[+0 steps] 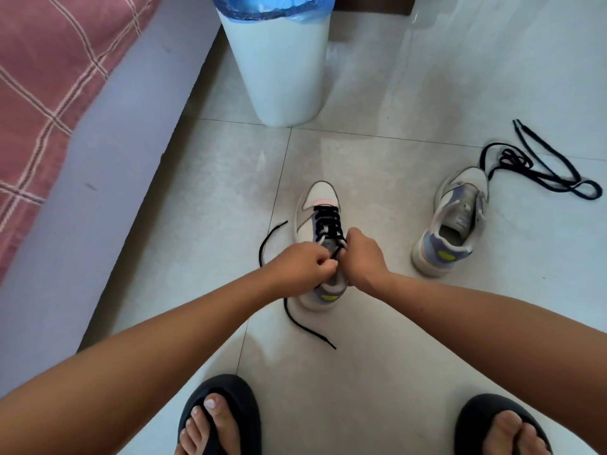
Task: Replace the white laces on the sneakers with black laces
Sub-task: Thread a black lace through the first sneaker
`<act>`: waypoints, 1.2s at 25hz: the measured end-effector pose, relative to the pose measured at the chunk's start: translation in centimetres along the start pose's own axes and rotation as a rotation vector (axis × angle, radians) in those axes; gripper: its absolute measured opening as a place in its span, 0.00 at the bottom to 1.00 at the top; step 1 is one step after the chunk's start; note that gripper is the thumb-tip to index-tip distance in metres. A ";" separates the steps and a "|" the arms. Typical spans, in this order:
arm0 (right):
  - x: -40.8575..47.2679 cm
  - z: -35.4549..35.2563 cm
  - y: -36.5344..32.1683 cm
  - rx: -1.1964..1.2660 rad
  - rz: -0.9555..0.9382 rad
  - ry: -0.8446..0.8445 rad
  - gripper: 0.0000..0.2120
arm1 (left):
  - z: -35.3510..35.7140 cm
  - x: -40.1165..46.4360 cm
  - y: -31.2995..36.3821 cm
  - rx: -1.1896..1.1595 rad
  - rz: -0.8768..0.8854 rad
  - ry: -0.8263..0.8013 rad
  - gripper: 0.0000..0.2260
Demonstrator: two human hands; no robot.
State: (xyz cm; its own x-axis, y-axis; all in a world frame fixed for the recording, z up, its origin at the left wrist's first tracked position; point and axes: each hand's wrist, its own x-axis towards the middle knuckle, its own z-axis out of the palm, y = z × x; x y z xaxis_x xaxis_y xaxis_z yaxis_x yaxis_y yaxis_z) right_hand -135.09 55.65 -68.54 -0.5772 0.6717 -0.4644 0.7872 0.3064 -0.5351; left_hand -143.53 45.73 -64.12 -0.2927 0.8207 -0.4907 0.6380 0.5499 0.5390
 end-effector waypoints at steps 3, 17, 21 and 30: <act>-0.4 0.8 -0.4 0.058 0.027 -0.028 0.02 | -0.2 -0.8 -0.6 -0.134 -0.045 -0.192 0.18; 3.8 -1.6 -2.7 -0.008 -0.196 -0.122 0.07 | -1.2 5.4 -2.9 0.168 -0.163 0.235 0.07; 3.8 -1.1 -4.3 -0.430 -0.319 -0.125 0.08 | -1.3 5.8 -1.6 0.391 -0.139 0.197 0.09; 2.0 0.2 -5.2 -0.665 -0.546 0.105 0.09 | -0.2 5.3 -3.4 0.233 -0.044 0.305 0.11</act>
State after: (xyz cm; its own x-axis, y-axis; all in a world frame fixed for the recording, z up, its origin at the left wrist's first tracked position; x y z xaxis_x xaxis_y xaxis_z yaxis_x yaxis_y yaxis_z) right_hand -140.41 55.23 -66.85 -0.9142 0.3642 -0.1778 0.3882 0.9130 -0.1254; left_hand -147.41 48.23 -68.37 -0.4994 0.8248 -0.2651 0.7545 0.5645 0.3348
